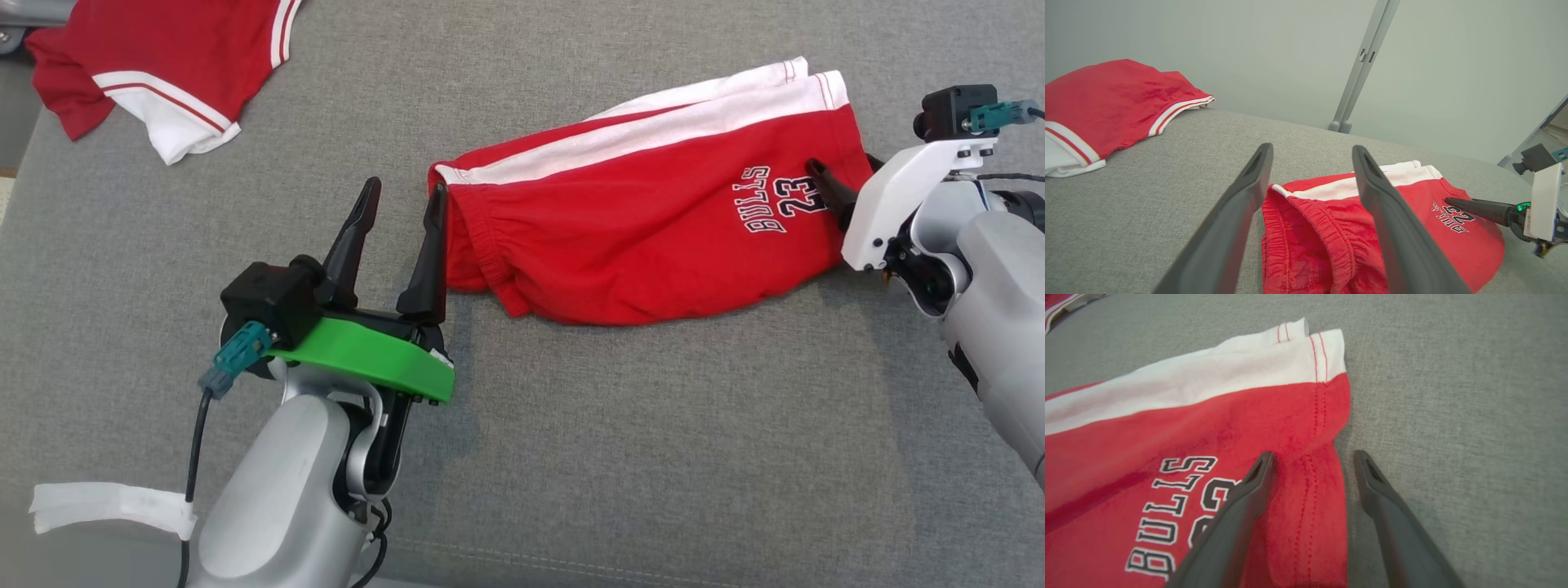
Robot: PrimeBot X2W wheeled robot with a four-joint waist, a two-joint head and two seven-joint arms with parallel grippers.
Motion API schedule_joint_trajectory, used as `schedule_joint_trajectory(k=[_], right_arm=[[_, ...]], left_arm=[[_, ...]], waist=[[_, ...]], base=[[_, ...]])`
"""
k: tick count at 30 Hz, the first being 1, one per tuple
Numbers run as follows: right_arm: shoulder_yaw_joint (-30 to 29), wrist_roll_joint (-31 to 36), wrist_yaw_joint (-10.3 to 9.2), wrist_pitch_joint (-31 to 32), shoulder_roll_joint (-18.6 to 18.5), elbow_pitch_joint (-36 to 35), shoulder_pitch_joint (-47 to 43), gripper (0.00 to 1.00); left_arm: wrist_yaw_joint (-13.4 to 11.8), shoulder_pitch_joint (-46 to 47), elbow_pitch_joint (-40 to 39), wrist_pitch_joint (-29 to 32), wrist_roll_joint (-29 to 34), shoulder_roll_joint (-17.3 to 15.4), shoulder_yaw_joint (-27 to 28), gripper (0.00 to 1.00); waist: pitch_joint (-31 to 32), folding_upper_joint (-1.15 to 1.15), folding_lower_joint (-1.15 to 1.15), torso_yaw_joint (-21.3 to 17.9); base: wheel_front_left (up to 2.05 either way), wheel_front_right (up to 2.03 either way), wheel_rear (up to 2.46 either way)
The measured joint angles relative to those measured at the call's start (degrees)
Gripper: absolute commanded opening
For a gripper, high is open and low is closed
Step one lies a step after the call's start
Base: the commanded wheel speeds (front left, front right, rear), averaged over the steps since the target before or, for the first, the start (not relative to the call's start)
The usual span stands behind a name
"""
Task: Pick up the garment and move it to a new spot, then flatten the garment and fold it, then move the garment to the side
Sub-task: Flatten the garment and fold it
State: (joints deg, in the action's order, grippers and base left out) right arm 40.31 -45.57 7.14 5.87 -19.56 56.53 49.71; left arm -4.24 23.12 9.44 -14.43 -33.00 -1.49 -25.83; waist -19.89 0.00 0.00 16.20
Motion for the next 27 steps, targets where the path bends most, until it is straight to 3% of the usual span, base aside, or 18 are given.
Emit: schedule_joint_trajectory(k=[1,2,3,4,8,10,11,27], right_arm=[[0.2,-0.3,0.0,0.2,0.0,-0.2,0.0,0.95],[0.4,-0.6,-0.01,0.4,0.1,-0.4,0.0,0.78],[0.7,-1.0,-0.01,0.8,0.3,-0.7,0.0,0.52],[1.0,-1.2,-0.01,0.9,0.4,-1.0,0.0,0.52],[2.0,-1.6,-0.01,1.3,1.1,-2.2,0.0,0.33],[2.8,-1.8,-0.01,1.3,1.5,-3.0,0.0,0.05],[3.2,-1.8,-0.01,1.2,1.5,-3.4,0.0,0.0],[2.6,-4.5,0.0,-7.5,0.8,-5.2,-4.7,0.0]], left_arm=[[0.0,-0.2,-0.3,0.0,0.0,0.0,0.0,1.0],[0.0,-0.4,-0.5,0.0,0.0,0.0,0.1,1.0],[0.0,-0.5,-0.7,0.0,0.2,0.0,0.1,1.0],[0.0,-0.6,-0.9,0.0,0.5,0.0,0.3,1.0],[0.0,-1.0,-1.3,0.0,1.4,0.0,0.6,1.0],[0.0,-1.1,-1.8,0.0,1.6,0.0,0.9,1.0],[0.0,-1.2,-1.9,0.0,1.6,0.0,1.0,1.0],[-0.2,-5.1,-2.9,0.0,2.6,-0.1,4.1,1.0]], waist=[[0.0,0.0,0.0,0.0],[0.0,0.0,0.0,0.0],[0.0,0.0,0.0,0.0],[0.0,0.0,0.0,0.0],[0.1,0.0,0.0,0.0],[0.1,0.0,0.0,0.1],[0.1,0.0,0.0,0.2],[2.1,0.0,0.0,-2.2]], base=[[0.0,0.0,0.0],[0.0,0.0,0.0],[0.0,0.0,0.0],[0.0,0.0,0.0],[0.0,0.0,0.0],[0.0,0.0,0.0],[0.0,0.0,0.0],[0.0,0.0,0.0]])
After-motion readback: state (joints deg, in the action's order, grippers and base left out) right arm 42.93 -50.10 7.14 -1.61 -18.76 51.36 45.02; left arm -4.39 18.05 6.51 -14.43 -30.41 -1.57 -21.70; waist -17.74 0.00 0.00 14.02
